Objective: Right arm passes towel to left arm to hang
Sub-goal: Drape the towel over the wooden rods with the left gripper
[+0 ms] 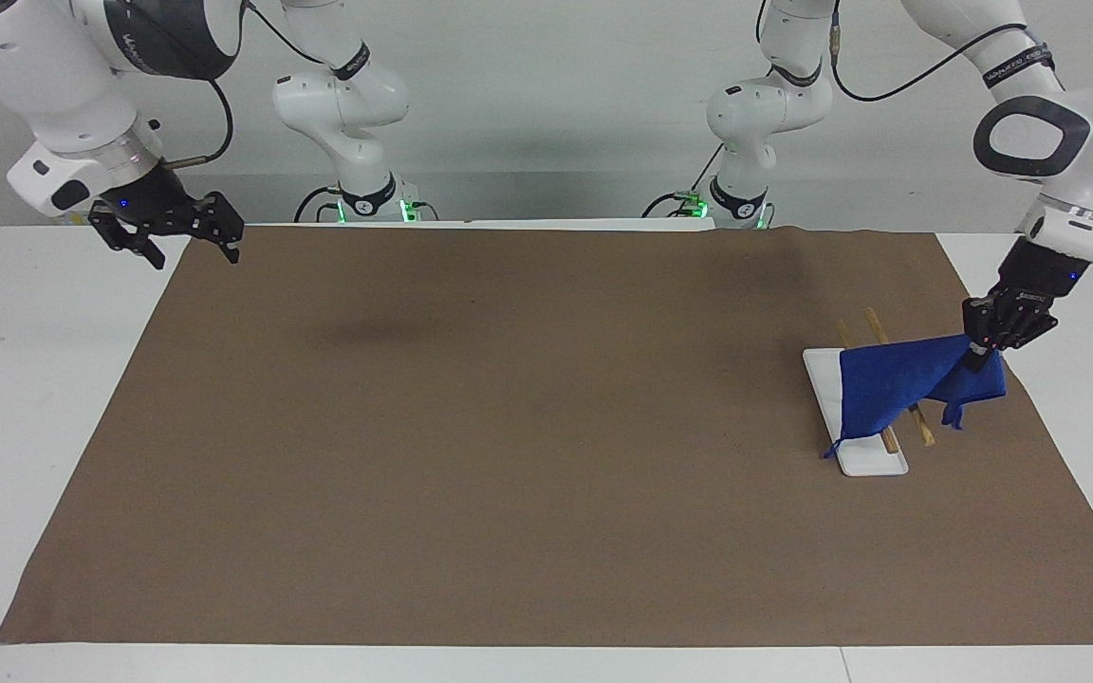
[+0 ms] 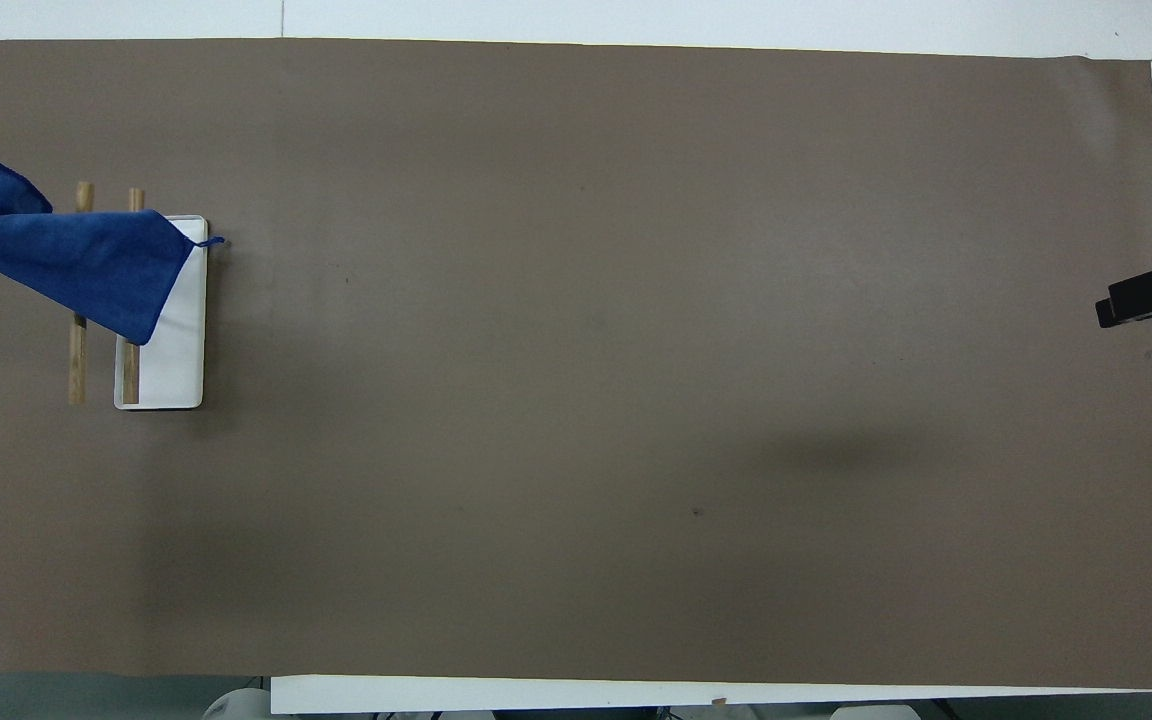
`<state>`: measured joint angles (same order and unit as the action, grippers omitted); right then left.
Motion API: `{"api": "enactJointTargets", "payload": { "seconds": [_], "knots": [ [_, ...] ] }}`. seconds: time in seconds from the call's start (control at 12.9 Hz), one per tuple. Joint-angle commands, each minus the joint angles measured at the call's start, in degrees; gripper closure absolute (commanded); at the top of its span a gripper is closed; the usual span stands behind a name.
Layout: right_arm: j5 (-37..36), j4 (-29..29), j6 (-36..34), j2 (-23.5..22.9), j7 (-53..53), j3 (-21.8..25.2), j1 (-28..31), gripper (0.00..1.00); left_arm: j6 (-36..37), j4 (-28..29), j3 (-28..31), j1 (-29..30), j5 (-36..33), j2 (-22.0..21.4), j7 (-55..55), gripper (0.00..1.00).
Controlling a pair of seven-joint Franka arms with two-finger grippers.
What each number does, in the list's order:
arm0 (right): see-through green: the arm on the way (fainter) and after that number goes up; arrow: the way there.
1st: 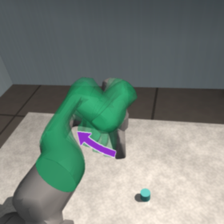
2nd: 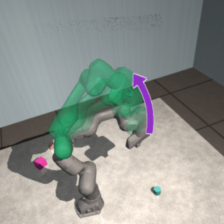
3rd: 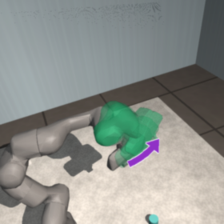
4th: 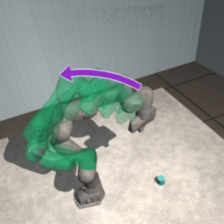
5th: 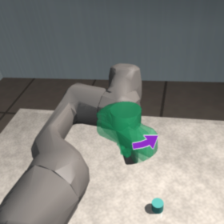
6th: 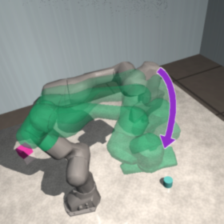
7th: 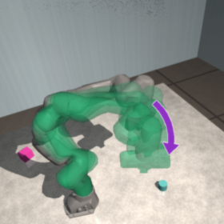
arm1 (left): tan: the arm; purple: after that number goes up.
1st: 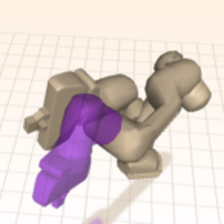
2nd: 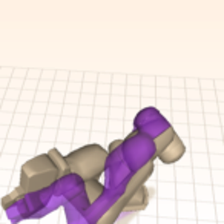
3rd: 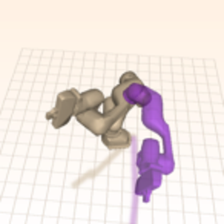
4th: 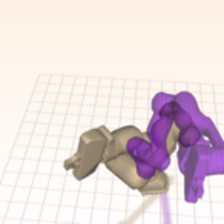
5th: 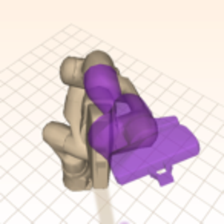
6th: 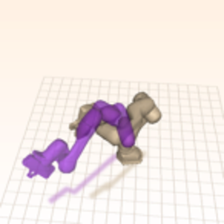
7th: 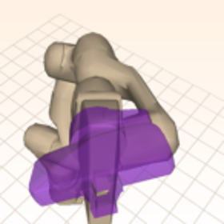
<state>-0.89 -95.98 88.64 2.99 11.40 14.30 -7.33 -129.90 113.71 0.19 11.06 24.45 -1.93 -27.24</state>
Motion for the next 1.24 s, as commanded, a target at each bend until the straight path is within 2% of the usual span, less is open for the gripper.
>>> {"api": "enactJointTargets", "payload": {
  "seconds": [0.0,0.31,0.39,0.62,0.93,1.16],
  "knots": [
    [-0.52,0.97,-1.19,-0.26,-0.76,-0.33,0.48,0.01,1.06,0.98,-0.45,1.59,-0.81,0.0,-1.5,1.0],
    [-0.52,0.97,-1.19,-0.26,-0.76,-0.33,0.39,0.01,1.58,2.66,-0.45,1.6,-0.81,-0.71,-1.33,0.99],
    [-0.52,0.97,-1.19,-0.26,-0.76,-0.33,0.39,0.01,2.37,2.48,-0.45,1.51,-0.81,-0.79,-0.89,0.86],
    [-0.52,0.97,-1.19,-0.26,-0.76,-0.33,0.39,0.01,4.74,2.83,-0.36,1.59,-0.81,-1.23,-0.19,0.01],
    [-0.52,0.97,-1.19,-0.26,-0.76,-0.33,0.39,0.01,7.82,2.57,-0.28,1.25,-0.98,-1.41,3.14,0.0],
    [-0.52,0.97,-1.1,-0.18,-0.76,-0.24,0.39,0.01,9.05,2.04,-0.89,-0.24,-8.33,-1.85,16.57,0.0]
  ]
}}
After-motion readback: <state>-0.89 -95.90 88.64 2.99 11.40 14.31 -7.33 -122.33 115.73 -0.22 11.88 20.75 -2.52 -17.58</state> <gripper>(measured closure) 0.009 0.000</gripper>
